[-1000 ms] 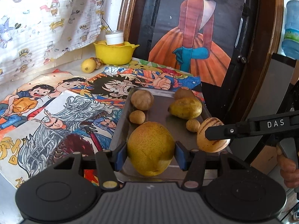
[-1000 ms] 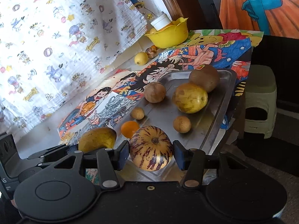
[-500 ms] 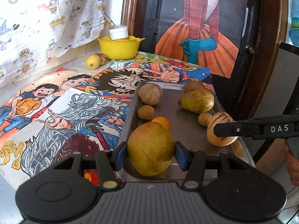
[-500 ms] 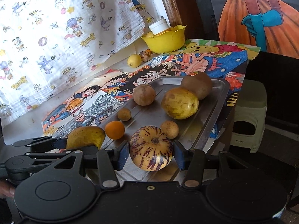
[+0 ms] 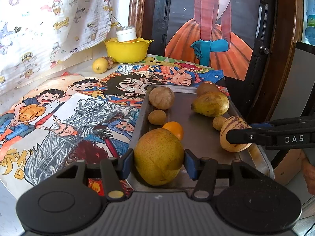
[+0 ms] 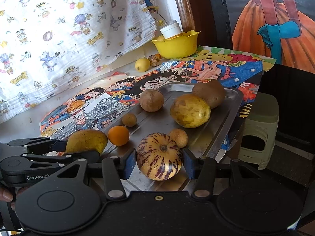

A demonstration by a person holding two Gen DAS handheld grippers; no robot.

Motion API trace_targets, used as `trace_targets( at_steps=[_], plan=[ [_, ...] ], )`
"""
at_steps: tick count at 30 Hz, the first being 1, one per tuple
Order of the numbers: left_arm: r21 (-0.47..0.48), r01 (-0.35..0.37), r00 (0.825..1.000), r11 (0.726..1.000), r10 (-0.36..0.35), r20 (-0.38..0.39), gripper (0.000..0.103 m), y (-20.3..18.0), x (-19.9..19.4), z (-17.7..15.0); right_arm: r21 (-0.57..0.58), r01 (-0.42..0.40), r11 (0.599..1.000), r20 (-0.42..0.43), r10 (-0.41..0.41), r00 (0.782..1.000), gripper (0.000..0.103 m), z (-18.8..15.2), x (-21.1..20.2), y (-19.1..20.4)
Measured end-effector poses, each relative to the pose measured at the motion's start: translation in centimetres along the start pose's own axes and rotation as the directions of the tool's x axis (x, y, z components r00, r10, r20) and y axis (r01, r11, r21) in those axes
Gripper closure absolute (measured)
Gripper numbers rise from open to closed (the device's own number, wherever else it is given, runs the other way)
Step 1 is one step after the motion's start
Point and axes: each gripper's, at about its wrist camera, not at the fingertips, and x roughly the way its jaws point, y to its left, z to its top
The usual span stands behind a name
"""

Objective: Organize fruits
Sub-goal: 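Lower the yellow pear onto the tray with the left tool while the right tool lowers the melon-pear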

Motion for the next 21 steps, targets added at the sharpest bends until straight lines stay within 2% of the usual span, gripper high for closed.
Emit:
trace_targets(
  at_steps=[11,19,21],
  plan=[
    [-0.034,0.010,1.000,0.999,-0.010,0.013,0.044,0.1,-0.7,-0.4,-0.004,-0.006,1.000,0.002,0.006,1.000,0.048,-0.1,-0.1,0.0],
    [-0.074,0.002,1.000,0.997,0.000,0.030,0.033,0.5,-2.5,-1.0,-0.016,-0.029,0.999,0.007,0.029,1.000,0.039,-0.5,-1.1,0.0],
    [-0.079,-0.003,0.999,0.997,0.006,0.038,0.026,0.7,-3.1,-1.0,-0.022,-0.028,0.999,0.017,0.029,0.999,0.036,-0.7,-1.5,0.1]
  ],
)
